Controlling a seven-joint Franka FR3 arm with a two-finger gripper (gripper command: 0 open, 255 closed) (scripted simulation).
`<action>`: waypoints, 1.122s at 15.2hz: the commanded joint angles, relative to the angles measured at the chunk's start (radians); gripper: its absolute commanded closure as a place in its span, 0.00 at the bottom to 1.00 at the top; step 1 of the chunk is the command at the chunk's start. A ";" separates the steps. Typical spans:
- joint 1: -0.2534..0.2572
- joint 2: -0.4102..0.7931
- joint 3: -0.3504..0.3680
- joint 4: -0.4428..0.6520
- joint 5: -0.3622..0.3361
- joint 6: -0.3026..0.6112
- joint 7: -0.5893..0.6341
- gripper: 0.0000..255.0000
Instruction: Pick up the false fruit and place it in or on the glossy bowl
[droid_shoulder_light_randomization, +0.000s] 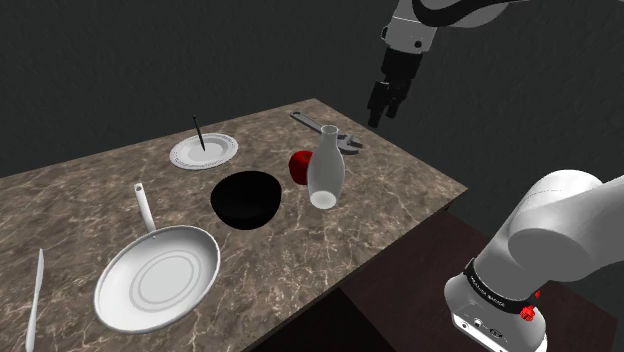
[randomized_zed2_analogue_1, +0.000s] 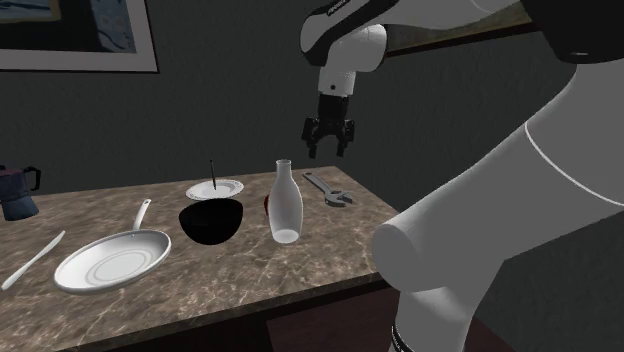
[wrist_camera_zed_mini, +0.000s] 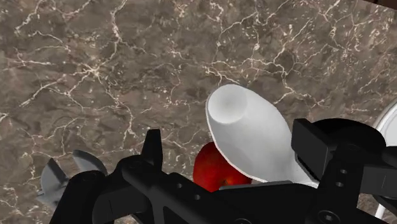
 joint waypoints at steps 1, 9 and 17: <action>0.017 0.071 0.002 0.014 0.001 0.068 -0.036 0.00; 0.074 0.355 0.013 0.115 0.007 0.282 -0.175 0.00; 0.114 0.611 0.039 0.266 0.008 0.415 -0.286 0.00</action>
